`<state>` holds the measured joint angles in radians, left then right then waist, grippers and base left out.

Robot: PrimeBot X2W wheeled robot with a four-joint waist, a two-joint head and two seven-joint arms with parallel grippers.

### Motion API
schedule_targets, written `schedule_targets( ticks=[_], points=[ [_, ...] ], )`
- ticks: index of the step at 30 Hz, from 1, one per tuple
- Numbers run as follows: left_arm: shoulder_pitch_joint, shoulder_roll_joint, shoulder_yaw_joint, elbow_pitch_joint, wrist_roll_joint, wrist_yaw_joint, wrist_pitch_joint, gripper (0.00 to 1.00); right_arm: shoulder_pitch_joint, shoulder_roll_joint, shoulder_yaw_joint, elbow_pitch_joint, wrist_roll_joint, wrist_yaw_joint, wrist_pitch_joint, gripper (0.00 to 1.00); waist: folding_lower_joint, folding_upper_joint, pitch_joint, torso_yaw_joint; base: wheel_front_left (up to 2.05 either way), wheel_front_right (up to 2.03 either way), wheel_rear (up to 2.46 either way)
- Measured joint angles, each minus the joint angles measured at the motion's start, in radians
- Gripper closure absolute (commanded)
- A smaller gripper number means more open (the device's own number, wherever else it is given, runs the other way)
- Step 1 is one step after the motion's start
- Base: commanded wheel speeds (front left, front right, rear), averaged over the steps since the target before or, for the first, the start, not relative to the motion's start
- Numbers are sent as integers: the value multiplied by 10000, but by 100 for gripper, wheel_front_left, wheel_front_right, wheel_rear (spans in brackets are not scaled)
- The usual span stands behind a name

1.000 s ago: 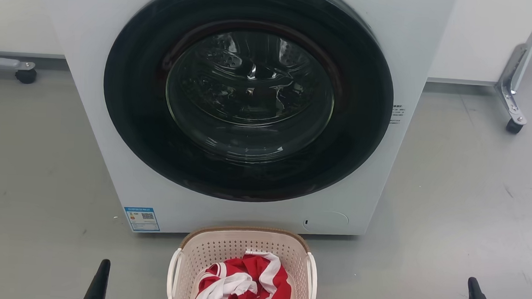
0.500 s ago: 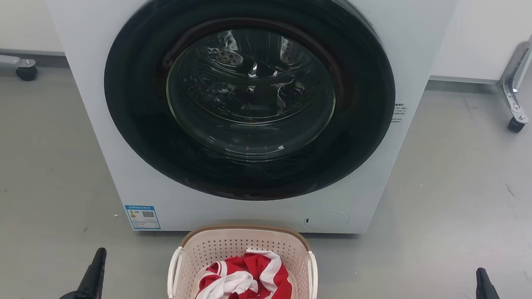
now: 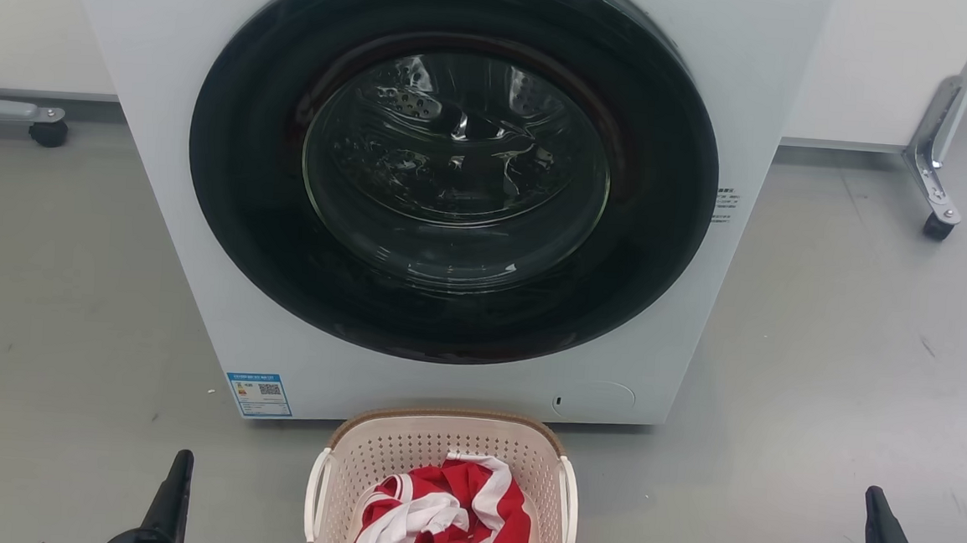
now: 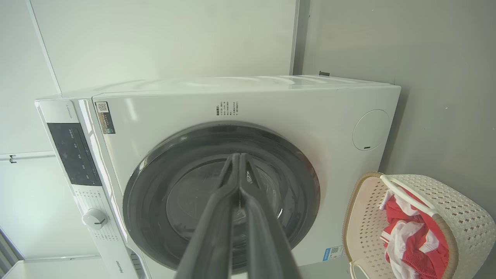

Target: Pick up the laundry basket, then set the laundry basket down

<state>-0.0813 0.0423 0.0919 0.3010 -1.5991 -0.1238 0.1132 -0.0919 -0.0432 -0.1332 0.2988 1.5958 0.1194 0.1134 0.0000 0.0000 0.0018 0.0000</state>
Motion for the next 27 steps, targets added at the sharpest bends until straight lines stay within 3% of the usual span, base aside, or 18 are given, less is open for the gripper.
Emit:
schedule_targets(
  ticks=[27],
  points=[
    [0,0,-2,-12,-2,0,0,100,0,2,0,-2,0,10,0,100,0,0,1,-1,0,0,0]
  ],
)
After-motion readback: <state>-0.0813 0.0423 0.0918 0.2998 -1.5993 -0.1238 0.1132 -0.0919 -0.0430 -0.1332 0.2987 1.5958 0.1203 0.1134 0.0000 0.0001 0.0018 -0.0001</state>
